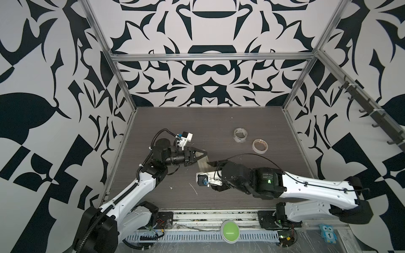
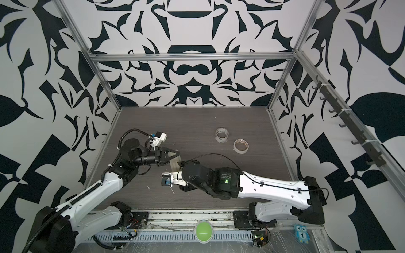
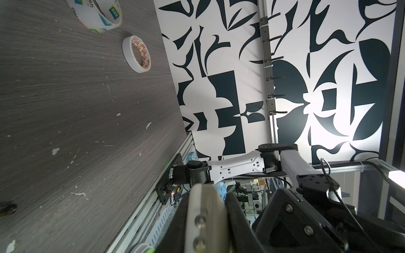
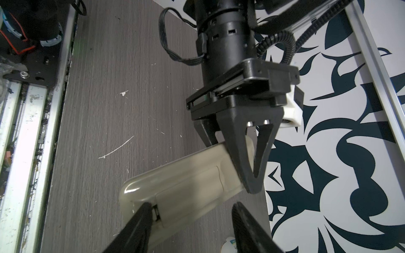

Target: Load the batteries into the remote control

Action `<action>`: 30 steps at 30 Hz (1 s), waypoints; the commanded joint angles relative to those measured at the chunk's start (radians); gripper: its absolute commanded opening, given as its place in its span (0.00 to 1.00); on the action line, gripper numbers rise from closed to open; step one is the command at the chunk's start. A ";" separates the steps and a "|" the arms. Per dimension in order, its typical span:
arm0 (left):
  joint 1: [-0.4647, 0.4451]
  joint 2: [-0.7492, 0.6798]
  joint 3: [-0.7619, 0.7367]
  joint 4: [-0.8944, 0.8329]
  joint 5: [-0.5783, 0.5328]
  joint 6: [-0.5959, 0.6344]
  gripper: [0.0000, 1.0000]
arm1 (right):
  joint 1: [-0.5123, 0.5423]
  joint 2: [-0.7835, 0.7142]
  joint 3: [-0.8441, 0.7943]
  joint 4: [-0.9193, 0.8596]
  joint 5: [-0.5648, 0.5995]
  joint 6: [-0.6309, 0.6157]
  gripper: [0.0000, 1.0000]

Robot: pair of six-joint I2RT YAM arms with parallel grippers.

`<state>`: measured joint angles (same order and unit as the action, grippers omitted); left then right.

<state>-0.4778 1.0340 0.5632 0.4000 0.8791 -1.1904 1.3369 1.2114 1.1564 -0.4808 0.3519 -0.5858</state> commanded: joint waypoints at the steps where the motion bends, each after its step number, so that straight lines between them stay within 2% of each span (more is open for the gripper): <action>1: -0.009 -0.006 0.027 0.041 0.060 -0.043 0.00 | -0.011 -0.010 -0.012 0.049 0.069 -0.014 0.62; 30: -0.007 0.012 0.023 0.056 0.057 -0.050 0.00 | 0.002 -0.041 -0.042 0.102 0.069 -0.037 0.61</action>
<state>-0.4770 1.0512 0.5632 0.4152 0.8780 -1.2121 1.3426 1.1873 1.1191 -0.4343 0.3725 -0.6132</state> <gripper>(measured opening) 0.247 0.614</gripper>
